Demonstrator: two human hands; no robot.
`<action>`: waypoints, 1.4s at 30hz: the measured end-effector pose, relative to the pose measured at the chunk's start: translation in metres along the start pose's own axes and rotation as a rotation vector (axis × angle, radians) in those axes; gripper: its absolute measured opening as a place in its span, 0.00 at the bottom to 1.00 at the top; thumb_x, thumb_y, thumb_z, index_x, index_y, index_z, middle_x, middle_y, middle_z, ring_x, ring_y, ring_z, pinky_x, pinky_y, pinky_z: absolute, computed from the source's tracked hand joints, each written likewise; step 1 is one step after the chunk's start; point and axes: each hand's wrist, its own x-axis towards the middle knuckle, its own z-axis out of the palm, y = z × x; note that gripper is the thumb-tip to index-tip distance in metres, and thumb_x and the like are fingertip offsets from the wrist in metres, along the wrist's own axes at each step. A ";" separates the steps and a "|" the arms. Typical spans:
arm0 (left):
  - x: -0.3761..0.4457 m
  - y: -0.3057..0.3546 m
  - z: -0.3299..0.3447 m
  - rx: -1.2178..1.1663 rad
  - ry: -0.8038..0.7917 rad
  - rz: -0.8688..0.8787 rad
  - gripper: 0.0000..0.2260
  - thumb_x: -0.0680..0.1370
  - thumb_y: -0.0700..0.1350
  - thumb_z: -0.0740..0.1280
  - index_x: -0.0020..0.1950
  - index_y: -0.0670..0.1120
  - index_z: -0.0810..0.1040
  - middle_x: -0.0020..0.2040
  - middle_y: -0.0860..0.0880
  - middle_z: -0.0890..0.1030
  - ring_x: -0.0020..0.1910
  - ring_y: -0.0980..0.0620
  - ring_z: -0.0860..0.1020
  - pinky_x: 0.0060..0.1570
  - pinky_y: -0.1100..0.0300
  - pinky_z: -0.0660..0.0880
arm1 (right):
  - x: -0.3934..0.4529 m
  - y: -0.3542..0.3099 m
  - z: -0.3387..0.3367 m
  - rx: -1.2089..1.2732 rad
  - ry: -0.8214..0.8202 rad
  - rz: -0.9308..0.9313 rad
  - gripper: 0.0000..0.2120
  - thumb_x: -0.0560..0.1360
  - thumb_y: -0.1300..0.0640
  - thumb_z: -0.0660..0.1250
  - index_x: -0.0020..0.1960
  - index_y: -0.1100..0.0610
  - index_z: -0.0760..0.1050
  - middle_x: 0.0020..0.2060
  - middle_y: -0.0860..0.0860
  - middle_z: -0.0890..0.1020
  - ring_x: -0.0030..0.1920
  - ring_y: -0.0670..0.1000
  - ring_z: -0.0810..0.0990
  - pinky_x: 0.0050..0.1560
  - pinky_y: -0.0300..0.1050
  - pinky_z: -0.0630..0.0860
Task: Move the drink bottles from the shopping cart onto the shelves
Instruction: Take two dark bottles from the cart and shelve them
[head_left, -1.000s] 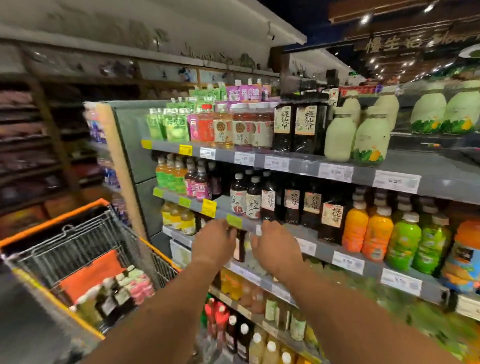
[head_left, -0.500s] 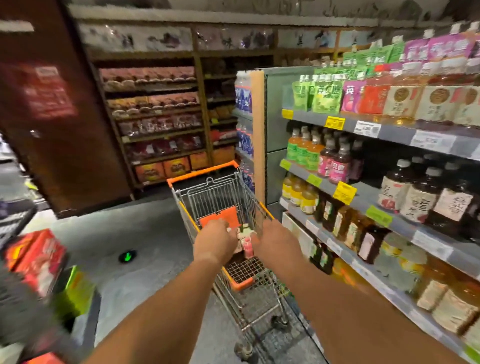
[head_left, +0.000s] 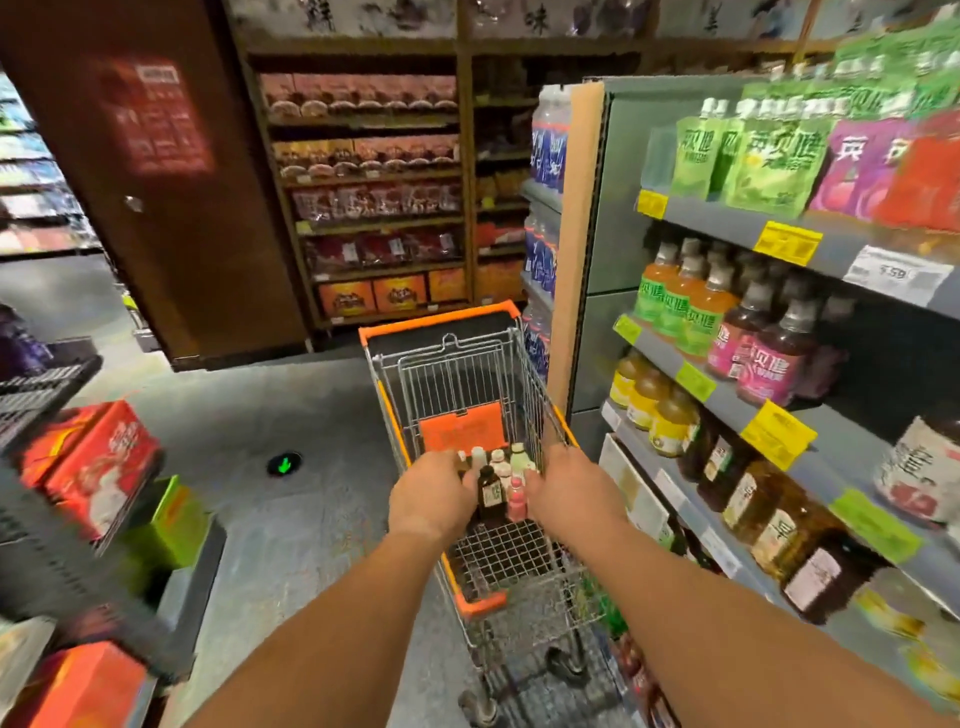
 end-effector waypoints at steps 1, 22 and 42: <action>0.007 -0.001 0.006 -0.009 -0.013 -0.018 0.12 0.79 0.57 0.61 0.46 0.51 0.77 0.45 0.50 0.80 0.43 0.46 0.79 0.42 0.52 0.77 | 0.010 0.004 0.005 -0.013 -0.018 0.001 0.19 0.79 0.43 0.57 0.60 0.56 0.71 0.53 0.56 0.77 0.52 0.60 0.80 0.43 0.51 0.73; 0.213 -0.075 0.169 0.016 -0.262 -0.116 0.13 0.80 0.56 0.61 0.58 0.48 0.74 0.38 0.55 0.70 0.44 0.46 0.77 0.38 0.56 0.71 | 0.211 0.037 0.174 0.011 -0.283 0.057 0.17 0.80 0.47 0.57 0.59 0.58 0.72 0.54 0.57 0.76 0.50 0.58 0.81 0.45 0.50 0.78; 0.341 -0.185 0.449 -0.020 -0.391 -0.610 0.21 0.75 0.54 0.70 0.64 0.46 0.72 0.57 0.42 0.78 0.55 0.40 0.78 0.50 0.51 0.76 | 0.379 0.082 0.473 -0.074 -0.492 -0.007 0.20 0.77 0.48 0.61 0.64 0.59 0.66 0.58 0.56 0.73 0.50 0.55 0.78 0.39 0.45 0.68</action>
